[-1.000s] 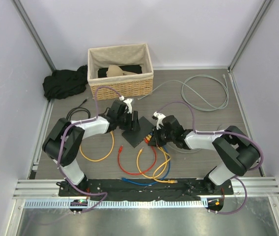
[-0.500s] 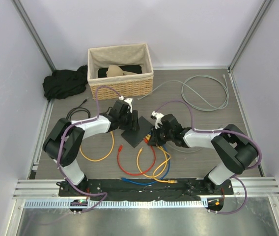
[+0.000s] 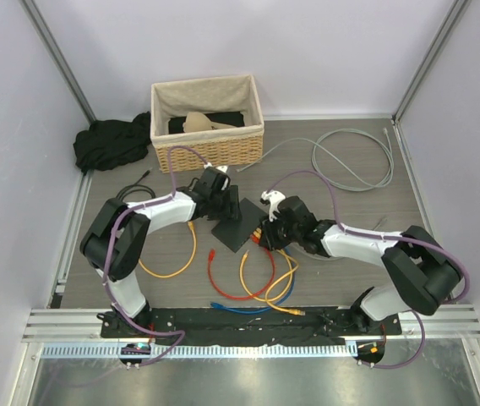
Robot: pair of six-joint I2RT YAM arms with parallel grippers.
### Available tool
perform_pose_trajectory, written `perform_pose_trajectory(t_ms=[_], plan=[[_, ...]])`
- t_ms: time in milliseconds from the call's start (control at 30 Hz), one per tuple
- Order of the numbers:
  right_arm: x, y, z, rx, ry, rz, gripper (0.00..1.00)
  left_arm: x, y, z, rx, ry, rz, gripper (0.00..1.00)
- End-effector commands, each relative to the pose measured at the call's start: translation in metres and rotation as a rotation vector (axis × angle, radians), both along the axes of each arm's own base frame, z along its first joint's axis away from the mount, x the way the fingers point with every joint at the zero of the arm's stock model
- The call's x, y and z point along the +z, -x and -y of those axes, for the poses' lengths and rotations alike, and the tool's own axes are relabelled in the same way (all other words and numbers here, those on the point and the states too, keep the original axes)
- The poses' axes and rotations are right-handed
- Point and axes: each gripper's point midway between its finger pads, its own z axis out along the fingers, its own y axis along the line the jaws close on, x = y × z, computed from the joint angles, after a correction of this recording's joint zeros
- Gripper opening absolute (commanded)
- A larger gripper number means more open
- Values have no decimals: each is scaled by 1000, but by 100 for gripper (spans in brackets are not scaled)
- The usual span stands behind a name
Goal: Insert the plug into the switch port
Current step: Insert the connector into the switch port.
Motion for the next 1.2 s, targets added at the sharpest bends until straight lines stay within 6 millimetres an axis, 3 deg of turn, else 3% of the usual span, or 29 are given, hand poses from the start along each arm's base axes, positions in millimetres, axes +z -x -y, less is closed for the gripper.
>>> perform_pose_trajectory(t_ms=[0, 167, 300, 667, 900, 1067, 1133, 1167], plan=[[33, -13, 1, -13, 32, 118, 34, -38, 19, -43, 64, -205, -112, 59], [21, 0, 8, 9, 148, 93, 35, -34, 16, -39, 64, -183, -119, 59], [14, 10, 3, 35, 219, 104, 36, -31, 17, -34, 63, -156, -123, 59], [-6, -2, 4, -27, 360, 124, 36, -32, 20, -25, 41, -113, -148, 60], [-20, -2, -7, 18, 369, 108, 34, -32, 22, -20, 29, -94, -157, 60], [-21, -2, -10, 34, 369, 108, 14, -34, 26, -18, 19, -76, -175, 60], [-12, -6, -14, 38, 351, 129, 2, -36, 29, -17, 9, -74, -184, 60], [-8, -7, -16, 37, 342, 137, 1, -37, 31, -16, 1, -66, -192, 60]])
